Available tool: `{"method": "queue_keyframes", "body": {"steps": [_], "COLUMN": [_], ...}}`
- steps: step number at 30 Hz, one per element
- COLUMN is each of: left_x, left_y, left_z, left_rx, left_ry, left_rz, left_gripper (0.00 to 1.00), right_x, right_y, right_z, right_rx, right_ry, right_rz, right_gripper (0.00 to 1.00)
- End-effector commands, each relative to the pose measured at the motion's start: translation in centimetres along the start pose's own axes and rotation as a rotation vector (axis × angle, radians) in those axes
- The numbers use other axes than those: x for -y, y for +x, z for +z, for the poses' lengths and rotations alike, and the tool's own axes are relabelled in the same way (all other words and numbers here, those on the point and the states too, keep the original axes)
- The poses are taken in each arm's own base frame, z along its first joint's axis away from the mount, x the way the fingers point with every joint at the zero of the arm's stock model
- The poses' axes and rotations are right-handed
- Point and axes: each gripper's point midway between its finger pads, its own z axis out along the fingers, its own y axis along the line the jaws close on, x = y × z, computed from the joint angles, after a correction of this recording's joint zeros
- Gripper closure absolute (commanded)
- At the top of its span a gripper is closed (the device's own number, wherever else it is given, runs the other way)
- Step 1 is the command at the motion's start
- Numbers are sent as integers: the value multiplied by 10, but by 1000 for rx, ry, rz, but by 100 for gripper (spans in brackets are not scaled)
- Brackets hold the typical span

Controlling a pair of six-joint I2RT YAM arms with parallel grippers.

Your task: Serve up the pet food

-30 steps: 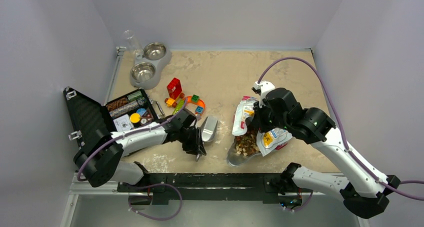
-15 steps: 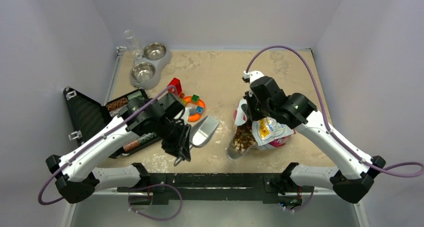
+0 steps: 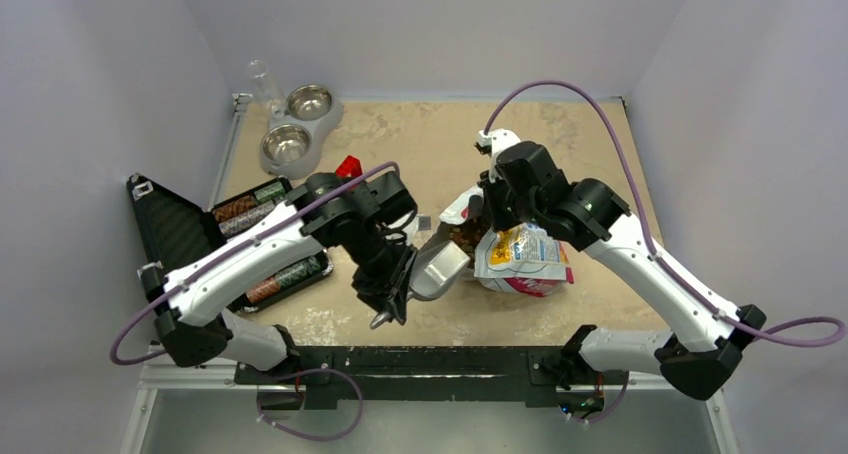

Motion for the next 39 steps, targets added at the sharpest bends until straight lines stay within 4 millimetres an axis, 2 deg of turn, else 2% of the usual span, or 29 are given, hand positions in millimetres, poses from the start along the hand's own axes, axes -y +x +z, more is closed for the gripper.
{"method": "queue_keyframes", "body": {"steps": [1, 6, 9, 13, 17, 19, 21, 23, 27, 30, 33, 35, 37, 39], "left_x": [3, 12, 27, 38, 33, 34, 36, 37, 25, 10, -3, -1, 3, 5], "left_y": [-26, -53, -53, -41, -36, -41, -58, -83, -123, -148, -173, -185, -186, -186], "left_z": [0, 12, 29, 48, 56, 64, 72, 83, 111, 124, 126, 123, 112, 109], "left_rx": [18, 1, -70, -190, -250, -258, -223, -153, -98, -14, 137, 231, 316, 373], "left_ry": [-118, -164, -73, 38, 28, 39, 40, 16, -102, -157, -168, -131, -78, -18], "left_rz": [14, -22, -53, -135, -217, -267, -298, -270, -273, -263, -215, -144, -78, -23], "left_gripper": [100, 100, 100, 100, 100, 100, 100, 100, 100, 100, 100, 100, 100, 100], "right_x": [-13, -25, -29, -34, -34, -32, -30, -27, -23, -21, -17, -9, -1, 4], "right_y": [-43, -26, -16, -10, -8, -9, -8, -6, -3, -3, 0, 2, 5, 7], "right_z": [-28, -48, -58, -64, -61, -63, -65, -66, -70, -75, -74, -74, -75, -77], "right_rx": [239, 273, 301, 317, 304, 309, 306, 303, 300, 309, 303, 292, 293, 299], "right_ry": [-108, -239, -292, -339, -340, -330, -321, -307, -290, -285, -264, -224, -188, -167], "right_rz": [-14, -78, -101, -114, -105, -88, -74, -60, -31, -8, -1, 1, 0, -2], "right_gripper": [100, 100, 100, 100, 100, 100, 100, 100, 100, 100, 100, 100, 100, 100]}}
